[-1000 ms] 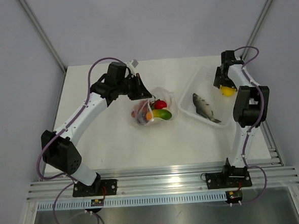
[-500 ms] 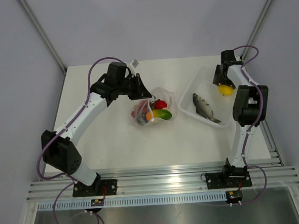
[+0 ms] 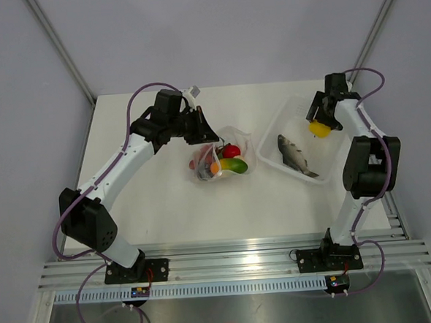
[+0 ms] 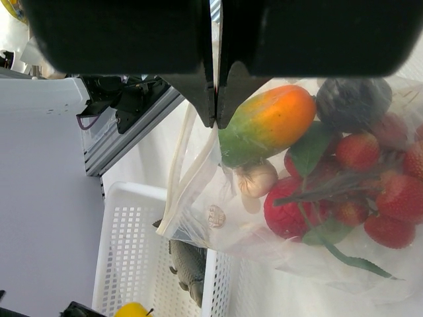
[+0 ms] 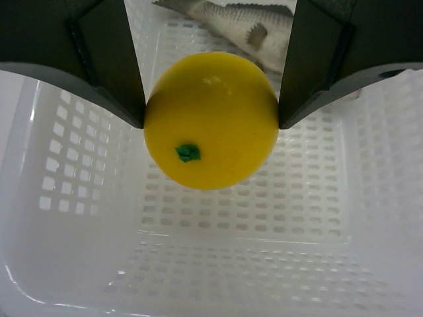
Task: Place the food in the zip-top bag and seal the zipper
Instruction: Pick up the fake fruit from the bin, then place the fake fruit in the zipper food storage bag.
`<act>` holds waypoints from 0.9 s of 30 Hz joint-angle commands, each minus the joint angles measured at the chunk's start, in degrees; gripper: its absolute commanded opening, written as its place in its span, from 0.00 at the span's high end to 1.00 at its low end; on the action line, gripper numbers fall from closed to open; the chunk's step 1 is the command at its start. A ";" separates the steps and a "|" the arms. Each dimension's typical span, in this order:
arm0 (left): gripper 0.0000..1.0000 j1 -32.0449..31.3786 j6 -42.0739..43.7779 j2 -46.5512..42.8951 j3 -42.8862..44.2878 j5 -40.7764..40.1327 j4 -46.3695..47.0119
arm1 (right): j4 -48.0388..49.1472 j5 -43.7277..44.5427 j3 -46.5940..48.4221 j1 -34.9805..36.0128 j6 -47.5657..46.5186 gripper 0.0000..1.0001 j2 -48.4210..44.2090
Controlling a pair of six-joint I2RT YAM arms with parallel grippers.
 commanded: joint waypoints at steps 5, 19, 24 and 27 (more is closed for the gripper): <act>1.00 -0.16 0.80 -2.61 0.72 3.03 1.19 | 0.18 -10.40 -5.35 -0.15 4.59 0.52 -20.72; 1.00 -0.16 -2.54 -2.08 0.01 5.05 2.59 | -4.49 -14.90 -7.90 30.49 13.21 0.50 -36.49; 1.00 -0.16 -3.42 -3.14 -0.86 4.87 2.68 | -1.94 -12.17 -7.12 40.80 15.94 0.49 -31.93; 1.00 -0.16 -4.12 -3.75 -1.31 4.88 3.03 | -1.15 -9.79 -6.59 44.41 16.29 0.47 -27.71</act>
